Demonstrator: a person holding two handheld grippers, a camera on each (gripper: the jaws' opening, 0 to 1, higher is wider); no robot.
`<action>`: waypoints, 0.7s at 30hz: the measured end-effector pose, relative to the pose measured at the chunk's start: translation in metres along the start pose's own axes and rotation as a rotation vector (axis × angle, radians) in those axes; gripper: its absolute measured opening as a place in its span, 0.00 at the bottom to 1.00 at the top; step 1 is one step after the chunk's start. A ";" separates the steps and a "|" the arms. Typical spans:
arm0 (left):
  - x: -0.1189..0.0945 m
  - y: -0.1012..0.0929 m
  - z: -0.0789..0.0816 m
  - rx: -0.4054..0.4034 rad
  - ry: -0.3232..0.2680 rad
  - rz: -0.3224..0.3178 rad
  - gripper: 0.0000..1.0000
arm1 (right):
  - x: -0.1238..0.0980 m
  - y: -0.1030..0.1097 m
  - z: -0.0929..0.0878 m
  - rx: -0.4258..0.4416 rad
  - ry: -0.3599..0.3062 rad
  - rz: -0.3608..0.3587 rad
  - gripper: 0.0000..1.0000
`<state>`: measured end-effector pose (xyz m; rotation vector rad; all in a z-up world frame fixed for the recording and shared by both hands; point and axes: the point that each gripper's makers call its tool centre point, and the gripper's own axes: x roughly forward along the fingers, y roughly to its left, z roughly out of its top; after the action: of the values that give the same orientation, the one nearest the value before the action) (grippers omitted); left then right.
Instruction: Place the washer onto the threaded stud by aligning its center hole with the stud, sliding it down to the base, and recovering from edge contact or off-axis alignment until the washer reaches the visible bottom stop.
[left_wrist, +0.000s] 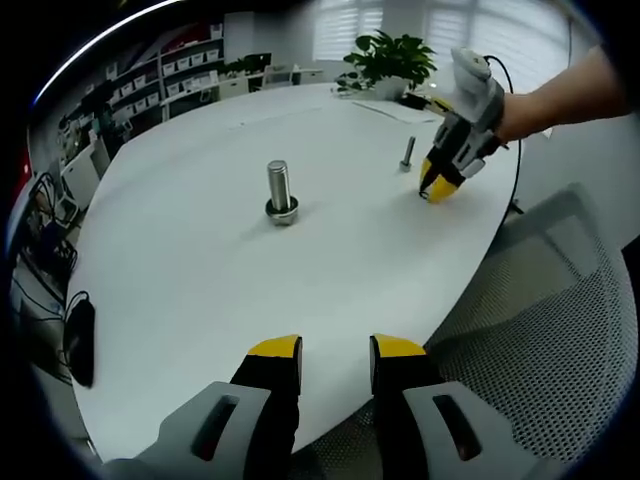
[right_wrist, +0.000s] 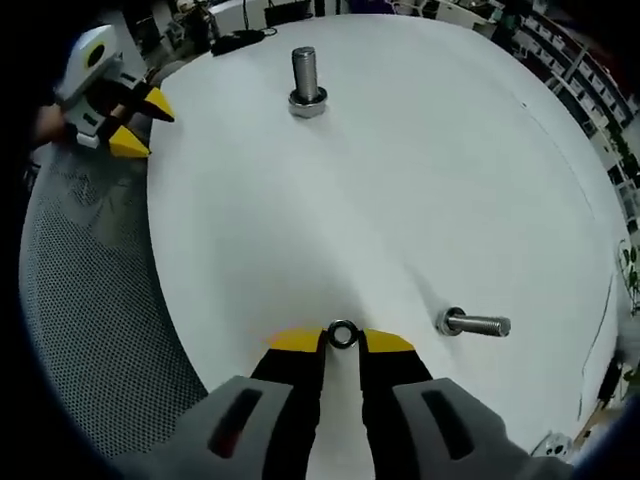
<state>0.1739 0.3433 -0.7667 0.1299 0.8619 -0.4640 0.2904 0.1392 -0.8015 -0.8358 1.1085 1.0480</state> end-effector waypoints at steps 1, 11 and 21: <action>0.000 0.000 0.000 0.000 0.001 -0.001 0.25 | 0.000 0.000 0.000 -0.010 0.039 0.001 0.16; 0.000 0.000 0.000 -0.001 0.001 0.000 0.25 | 0.002 -0.001 0.000 0.019 0.096 0.005 0.14; 0.000 0.001 0.000 -0.005 -0.002 0.000 0.25 | 0.001 -0.001 0.000 0.049 0.055 -0.017 0.14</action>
<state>0.1745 0.3444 -0.7663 0.1249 0.8615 -0.4616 0.2917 0.1387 -0.8029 -0.8379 1.1670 0.9855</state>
